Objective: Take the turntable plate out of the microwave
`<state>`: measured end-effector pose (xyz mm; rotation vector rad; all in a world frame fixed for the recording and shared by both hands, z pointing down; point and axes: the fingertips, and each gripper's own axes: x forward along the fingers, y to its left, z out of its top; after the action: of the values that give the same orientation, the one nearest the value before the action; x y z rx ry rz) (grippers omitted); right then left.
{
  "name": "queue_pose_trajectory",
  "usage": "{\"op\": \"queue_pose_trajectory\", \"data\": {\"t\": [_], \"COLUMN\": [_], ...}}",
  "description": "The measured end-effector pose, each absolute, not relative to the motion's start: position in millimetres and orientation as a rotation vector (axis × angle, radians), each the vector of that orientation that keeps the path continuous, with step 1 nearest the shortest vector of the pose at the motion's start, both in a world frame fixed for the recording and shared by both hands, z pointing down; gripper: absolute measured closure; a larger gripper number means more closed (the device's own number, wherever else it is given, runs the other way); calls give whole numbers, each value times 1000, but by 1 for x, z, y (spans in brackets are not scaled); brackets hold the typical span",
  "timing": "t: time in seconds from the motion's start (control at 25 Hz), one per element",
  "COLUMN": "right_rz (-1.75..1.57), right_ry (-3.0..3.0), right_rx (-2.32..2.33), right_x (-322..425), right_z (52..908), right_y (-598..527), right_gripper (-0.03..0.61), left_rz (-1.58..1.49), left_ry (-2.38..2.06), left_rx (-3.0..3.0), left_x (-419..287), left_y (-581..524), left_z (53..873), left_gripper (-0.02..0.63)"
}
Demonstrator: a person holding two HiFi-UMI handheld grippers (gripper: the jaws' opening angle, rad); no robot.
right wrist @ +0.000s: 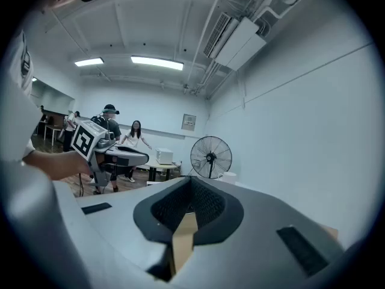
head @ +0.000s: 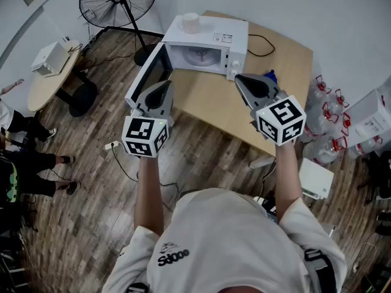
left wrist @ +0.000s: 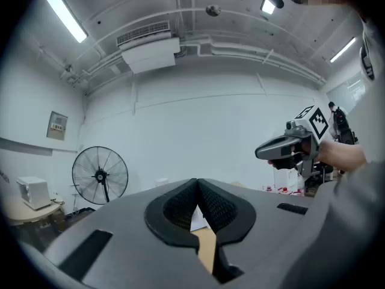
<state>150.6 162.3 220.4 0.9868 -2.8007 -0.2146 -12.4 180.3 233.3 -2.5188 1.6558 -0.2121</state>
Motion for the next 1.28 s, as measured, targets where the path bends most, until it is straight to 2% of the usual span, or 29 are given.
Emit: {"op": "queue_pose_trajectory", "data": {"t": [0.2,0.56,0.88,1.28], "right_rz": [-220,-88,105,309], "right_ry": [-2809,-2785,-2740,-2649], "right_rx": [974,976,974,1036], "right_x": [161,158,114,73], "right_z": [228,271,322,389], "right_y": [142,69,-29,-110], "right_gripper": [574,573,574,574], "left_rz": [-221,-264,-348,-447], "left_ry": [1678,1718,1767,1682], "left_rx": [-2517,-2616,-2701,-2804], "left_x": [0,5,-31,-24], "left_y": [157,57,-57,-129], "left_z": [244,316,396,453], "left_gripper": [597,597,597,597]}}
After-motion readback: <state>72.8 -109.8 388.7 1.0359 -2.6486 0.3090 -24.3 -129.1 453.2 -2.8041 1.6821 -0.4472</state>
